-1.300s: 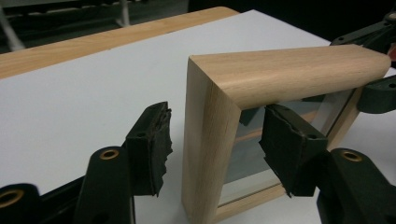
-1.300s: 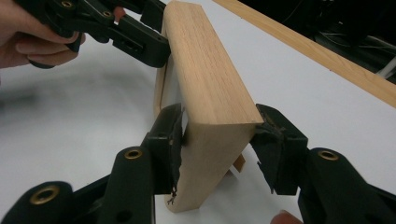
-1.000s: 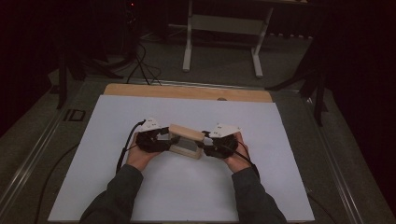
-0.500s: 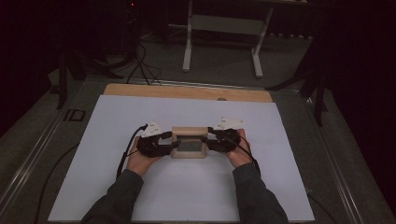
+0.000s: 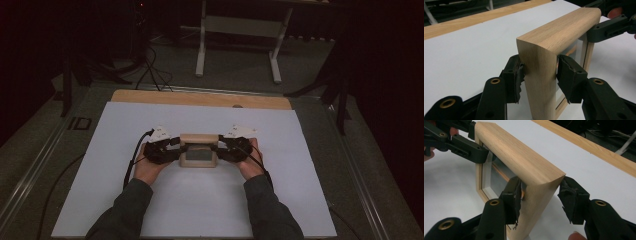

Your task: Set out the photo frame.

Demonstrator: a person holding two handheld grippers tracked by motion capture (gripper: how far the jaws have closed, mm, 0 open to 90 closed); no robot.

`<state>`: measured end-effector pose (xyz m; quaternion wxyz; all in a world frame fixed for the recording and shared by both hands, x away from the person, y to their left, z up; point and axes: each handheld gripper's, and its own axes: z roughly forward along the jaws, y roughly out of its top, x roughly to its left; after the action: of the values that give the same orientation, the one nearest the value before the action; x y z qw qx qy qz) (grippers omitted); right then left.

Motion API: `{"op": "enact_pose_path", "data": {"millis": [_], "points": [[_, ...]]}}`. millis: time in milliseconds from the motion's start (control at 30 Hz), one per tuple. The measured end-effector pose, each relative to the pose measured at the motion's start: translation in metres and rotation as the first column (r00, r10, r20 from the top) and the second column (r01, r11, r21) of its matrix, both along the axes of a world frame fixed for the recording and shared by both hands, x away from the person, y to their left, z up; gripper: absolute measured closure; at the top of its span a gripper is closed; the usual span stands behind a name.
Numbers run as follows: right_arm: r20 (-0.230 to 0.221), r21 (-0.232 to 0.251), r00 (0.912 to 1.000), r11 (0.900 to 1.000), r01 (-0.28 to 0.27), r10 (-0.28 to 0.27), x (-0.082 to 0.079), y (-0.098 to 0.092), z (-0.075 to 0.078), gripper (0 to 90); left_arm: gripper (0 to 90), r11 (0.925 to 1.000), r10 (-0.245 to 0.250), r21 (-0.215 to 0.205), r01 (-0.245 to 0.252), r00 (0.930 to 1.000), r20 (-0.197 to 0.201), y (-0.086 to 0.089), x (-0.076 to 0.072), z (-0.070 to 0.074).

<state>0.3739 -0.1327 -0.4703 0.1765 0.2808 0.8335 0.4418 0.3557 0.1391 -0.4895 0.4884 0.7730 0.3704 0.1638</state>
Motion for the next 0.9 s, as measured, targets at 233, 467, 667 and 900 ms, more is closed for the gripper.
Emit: {"op": "enact_pose_path", "data": {"millis": [233, 467, 667, 900], "points": [[-0.025, 0.034, 0.9995, 0.999, 0.019, -0.018, 0.006, 0.000, -0.003, 52.8, 53.6, 0.9999, 0.008, -0.015, -0.008, 1.0000, -0.004, 0.001, 0.006, 0.000], [-0.044, 0.053, 0.9989, 0.998, 0.021, -0.019, 0.009, -0.002, -0.005, 46.0, 44.1, 0.9996, 0.008, -0.028, -0.009, 0.9997, -0.024, 0.000, 0.007, -0.002], [-0.063, 0.067, 0.9979, 0.998, 0.020, -0.016, 0.008, -0.007, -0.005, 38.9, 39.3, 0.9992, 0.015, -0.036, -0.017, 0.9992, -0.037, 0.003, 0.006, -0.002], [-0.061, 0.063, 0.9980, 0.998, 0.019, -0.015, 0.001, -0.015, 0.000, 35.2, 37.1, 0.9982, 0.035, -0.047, -0.037, 0.9981, -0.052, 0.015, -0.002, 0.000]]}}
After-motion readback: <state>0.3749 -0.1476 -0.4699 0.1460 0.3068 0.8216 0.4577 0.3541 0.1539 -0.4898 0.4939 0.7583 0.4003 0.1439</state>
